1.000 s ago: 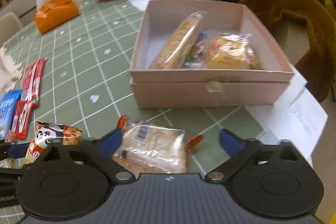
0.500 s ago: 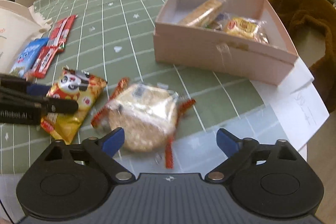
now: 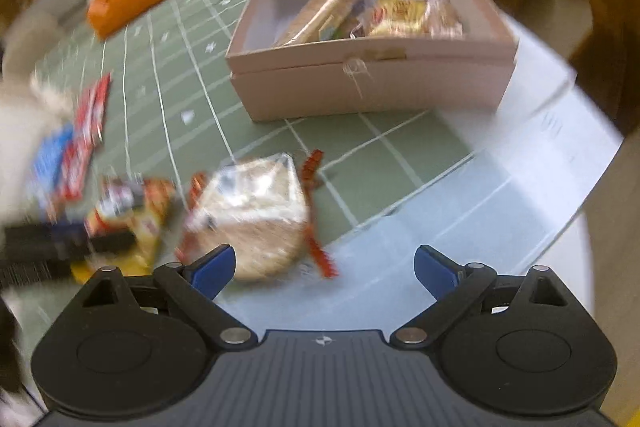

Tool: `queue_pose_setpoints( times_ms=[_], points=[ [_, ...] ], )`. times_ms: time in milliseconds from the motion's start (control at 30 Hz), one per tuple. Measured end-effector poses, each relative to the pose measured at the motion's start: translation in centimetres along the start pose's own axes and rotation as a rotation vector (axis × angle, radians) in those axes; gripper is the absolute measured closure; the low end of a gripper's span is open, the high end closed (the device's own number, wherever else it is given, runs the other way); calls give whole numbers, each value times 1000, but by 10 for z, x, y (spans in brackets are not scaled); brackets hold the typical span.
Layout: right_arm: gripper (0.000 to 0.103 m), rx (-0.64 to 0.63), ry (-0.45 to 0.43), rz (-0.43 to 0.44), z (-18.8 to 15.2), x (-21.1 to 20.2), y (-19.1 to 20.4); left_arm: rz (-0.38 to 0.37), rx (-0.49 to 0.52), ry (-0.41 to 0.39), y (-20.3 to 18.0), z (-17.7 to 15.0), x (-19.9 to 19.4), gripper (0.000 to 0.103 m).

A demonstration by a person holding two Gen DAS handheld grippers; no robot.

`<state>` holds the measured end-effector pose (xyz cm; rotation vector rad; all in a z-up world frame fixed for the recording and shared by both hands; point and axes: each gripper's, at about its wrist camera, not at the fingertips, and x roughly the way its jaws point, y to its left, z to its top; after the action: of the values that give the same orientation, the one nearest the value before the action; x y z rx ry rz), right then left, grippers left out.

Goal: Organize snacks
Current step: 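Grasp the round rice cracker packet with the right tool while the left tool holds the chip bag, then lift the rice cracker with the right tool while the left tool carries the chip bag toward the pink box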

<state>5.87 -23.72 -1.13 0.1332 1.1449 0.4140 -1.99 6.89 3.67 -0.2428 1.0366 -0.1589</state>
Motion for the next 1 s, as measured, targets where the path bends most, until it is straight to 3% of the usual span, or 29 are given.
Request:
queue_pose_setpoints(
  times_ms=[100,233,533,733,867,1000],
  points=[
    [7,90,-12,36,4,8,5,6,-16,-2,4,-1,-2,50],
    [6,118,-28,24,9,21,16,9,-25,-4,4,-2,-4,50],
    [8,-115,-32,-39,3,29,53,19,-19,-1,3,-3,-4,50],
    [8,-234,-24,-80,-14,19,48,17,-23,-2,3,-3,-4,50],
    [8,-249,-41,-148,-19,14,38,7,-35,-4,5,-4,-5,50],
    [8,-204,-46,-123,-17,11,30,6,-29,-2,5,-5,-6,51]
  ],
)
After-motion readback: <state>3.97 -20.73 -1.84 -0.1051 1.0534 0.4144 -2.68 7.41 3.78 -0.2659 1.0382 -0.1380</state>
